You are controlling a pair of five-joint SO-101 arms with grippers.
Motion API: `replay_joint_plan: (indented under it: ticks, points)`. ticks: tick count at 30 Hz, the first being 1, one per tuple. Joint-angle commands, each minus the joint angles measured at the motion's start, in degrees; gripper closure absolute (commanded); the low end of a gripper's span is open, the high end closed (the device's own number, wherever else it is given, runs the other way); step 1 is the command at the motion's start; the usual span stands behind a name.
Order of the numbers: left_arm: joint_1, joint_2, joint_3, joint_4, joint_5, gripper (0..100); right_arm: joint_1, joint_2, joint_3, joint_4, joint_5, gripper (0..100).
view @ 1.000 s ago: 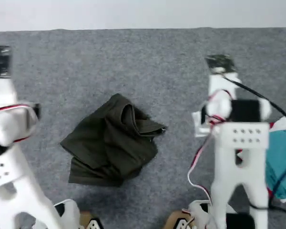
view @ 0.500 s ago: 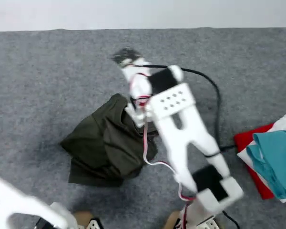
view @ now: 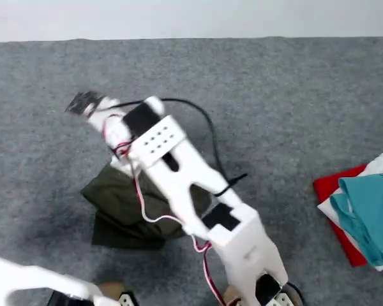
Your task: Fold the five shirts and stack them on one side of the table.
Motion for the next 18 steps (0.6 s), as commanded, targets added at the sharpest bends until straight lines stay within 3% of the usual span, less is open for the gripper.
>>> replay_joint_plan:
  ticks: [1, 8, 18]
  points:
    - [-0.53, -0.97, -0.13, -0.97, -0.44, 100, -2.68, 2.59, -4.92, 1.63, 4.22, 79.4]
    - [-0.44, -0.97, -0.13, -0.97, -0.18, 100, -5.67, 14.11, -14.07, 1.54, 11.52, 73.1]
    - [-0.53, -0.97, 1.98, -1.05, -0.26, 100, -10.86, 29.93, -33.05, 1.54, 21.45, 72.9]
